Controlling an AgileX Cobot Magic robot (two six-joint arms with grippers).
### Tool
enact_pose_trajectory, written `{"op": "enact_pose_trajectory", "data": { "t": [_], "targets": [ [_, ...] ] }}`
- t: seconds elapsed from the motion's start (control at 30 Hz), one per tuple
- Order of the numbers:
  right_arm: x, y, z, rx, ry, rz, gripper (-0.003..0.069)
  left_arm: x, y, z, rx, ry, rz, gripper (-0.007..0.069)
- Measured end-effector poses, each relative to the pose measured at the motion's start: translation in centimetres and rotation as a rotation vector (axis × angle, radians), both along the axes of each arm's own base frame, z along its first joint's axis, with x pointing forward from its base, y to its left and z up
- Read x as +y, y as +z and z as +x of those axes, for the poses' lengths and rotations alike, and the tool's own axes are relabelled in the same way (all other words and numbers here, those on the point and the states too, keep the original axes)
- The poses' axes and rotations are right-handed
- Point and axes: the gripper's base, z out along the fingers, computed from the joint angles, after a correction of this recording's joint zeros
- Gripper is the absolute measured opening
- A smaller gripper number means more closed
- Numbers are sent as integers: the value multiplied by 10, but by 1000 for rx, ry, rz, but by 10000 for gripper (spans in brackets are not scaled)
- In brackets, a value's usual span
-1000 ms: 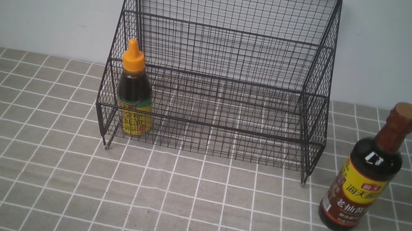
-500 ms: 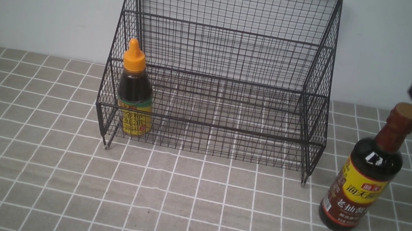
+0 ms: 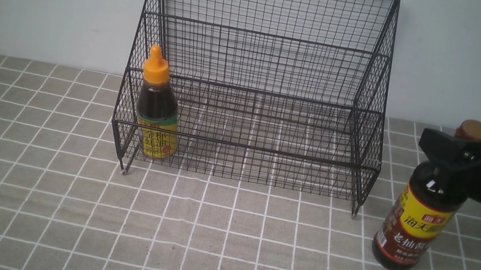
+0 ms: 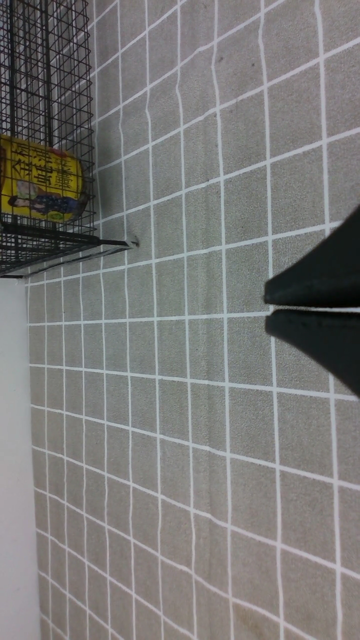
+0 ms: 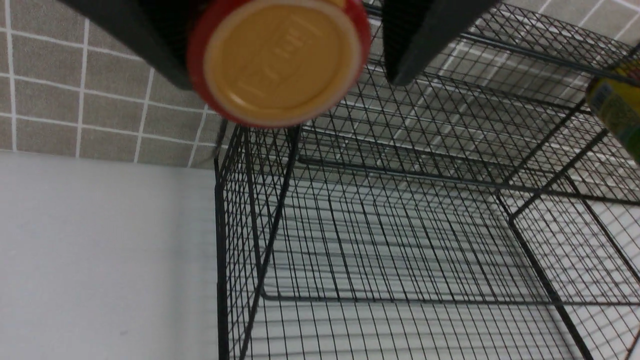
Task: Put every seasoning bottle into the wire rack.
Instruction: Use the right arm to grab the condiment bottle closest to it, then use the right arm to put the condiment bottle back on the shelf
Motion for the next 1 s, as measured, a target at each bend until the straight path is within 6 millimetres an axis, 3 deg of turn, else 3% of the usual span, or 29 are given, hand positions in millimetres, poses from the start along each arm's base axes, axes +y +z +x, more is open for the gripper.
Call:
{"op": "enact_pose_trajectory", "data": {
  "t": [0.07, 0.27, 0.5, 0.67, 0.8, 1.0],
  "targets": [
    [0, 0, 0, -7, 10, -39, 288, 0, 0, 0, 0, 0, 0, -7],
    [-3, 18, -6, -56, 12, -129, 274, 0, 0, 0, 0, 0, 0, -7],
    [-3, 108, -18, -332, 16, -124, 274, 0, 0, 0, 0, 0, 0, -7],
    [7, 145, -20, -446, 114, -50, 274, 0, 0, 0, 0, 0, 0, -7],
    [20, 161, -6, -481, 234, -10, 274, 0, 0, 0, 0, 0, 0, -7],
    [41, 160, 30, -455, 344, 28, 274, 0, 0, 0, 0, 0, 0, -7]
  ]
}}
